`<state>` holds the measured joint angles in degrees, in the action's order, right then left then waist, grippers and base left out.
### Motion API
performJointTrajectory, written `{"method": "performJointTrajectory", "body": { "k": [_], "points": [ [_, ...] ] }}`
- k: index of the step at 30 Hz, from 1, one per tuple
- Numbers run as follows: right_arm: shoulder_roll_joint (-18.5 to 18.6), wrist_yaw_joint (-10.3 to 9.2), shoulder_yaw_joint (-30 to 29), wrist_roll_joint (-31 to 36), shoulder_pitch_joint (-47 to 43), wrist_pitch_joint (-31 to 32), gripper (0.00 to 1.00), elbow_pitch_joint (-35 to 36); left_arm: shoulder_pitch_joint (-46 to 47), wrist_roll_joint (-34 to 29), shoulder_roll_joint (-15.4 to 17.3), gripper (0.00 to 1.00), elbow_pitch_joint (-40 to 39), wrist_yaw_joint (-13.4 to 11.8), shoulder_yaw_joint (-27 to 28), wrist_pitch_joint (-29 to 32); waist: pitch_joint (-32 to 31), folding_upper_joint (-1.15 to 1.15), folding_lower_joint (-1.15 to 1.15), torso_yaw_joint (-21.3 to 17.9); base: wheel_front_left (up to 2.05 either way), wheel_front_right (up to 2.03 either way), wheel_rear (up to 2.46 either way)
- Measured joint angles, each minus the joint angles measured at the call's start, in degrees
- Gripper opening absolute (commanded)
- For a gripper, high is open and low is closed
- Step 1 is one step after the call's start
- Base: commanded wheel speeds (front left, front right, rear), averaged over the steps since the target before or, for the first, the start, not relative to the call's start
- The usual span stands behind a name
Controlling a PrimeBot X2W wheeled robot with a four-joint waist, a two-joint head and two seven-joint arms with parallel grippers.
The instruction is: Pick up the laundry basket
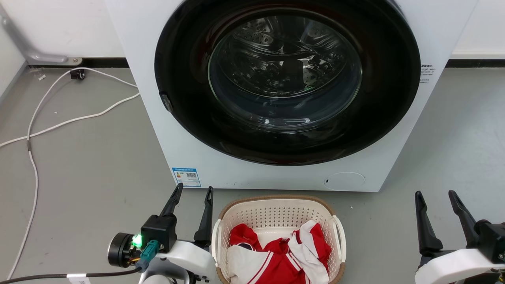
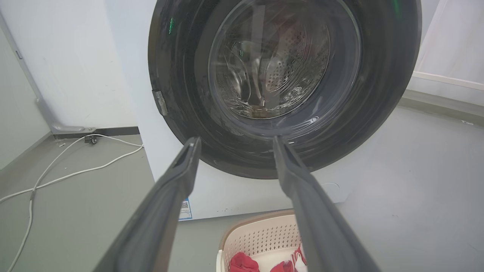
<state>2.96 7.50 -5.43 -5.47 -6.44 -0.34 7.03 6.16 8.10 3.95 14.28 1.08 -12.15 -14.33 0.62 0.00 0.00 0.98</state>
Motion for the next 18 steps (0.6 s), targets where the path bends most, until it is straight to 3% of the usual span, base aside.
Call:
{"method": "performJointTrajectory", "body": {
  "k": [18],
  "points": [
    [0.00, 0.00, -0.26, 1.23, 0.14, -1.44, 1.00, -1.57, 0.05, -1.75, -0.68, 1.00, 0.90, 0.44, 0.46, -0.74, 0.43, 0.00, 0.00, 0.14, 0.00, 0.00, 0.00]
  ]
}}
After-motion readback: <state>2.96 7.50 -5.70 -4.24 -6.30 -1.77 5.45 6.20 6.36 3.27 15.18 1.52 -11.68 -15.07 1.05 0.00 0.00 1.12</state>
